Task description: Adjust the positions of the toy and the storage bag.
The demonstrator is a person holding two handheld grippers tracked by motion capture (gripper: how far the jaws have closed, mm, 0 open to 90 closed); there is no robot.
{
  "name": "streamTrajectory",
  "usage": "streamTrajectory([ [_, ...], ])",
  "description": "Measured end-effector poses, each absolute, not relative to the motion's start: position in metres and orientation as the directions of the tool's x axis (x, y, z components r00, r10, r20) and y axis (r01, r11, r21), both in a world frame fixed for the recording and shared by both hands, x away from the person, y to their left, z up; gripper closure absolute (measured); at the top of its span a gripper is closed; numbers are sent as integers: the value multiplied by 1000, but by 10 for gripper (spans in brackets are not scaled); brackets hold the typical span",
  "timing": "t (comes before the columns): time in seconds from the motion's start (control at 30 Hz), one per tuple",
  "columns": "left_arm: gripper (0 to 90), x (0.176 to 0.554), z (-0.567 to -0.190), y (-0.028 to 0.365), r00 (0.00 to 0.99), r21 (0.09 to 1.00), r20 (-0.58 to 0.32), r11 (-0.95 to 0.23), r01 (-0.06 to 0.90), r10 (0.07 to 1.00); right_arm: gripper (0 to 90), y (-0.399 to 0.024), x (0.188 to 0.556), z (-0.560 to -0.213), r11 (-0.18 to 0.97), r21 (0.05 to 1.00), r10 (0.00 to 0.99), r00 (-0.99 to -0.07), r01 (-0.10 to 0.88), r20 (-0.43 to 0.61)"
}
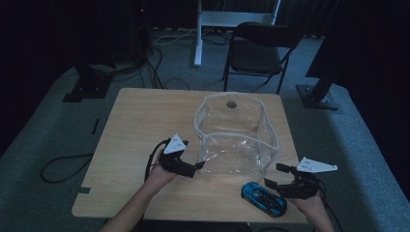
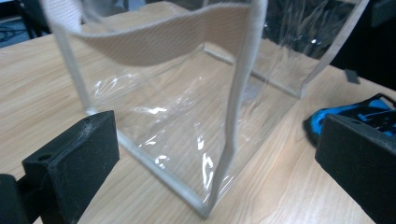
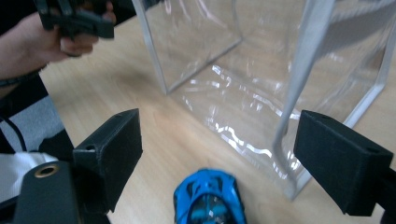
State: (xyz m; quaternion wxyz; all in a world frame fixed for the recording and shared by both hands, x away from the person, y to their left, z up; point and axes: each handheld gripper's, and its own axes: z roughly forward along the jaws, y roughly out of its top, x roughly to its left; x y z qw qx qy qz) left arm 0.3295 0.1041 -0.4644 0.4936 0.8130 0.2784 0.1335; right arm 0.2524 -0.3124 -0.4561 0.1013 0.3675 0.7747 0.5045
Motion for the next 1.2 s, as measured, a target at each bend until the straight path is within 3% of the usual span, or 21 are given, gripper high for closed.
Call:
streamTrajectory([
  [0.37, 3, 326, -479, 133, 760, 880, -51, -331, 341, 648, 174, -298, 243, -484, 332, 799, 634, -746, 501, 204],
  [1.2, 3, 308, -511, 201, 659, 851, -48, -315, 421, 750, 200, -282, 240, -526, 500, 658, 679, -726, 564, 107],
])
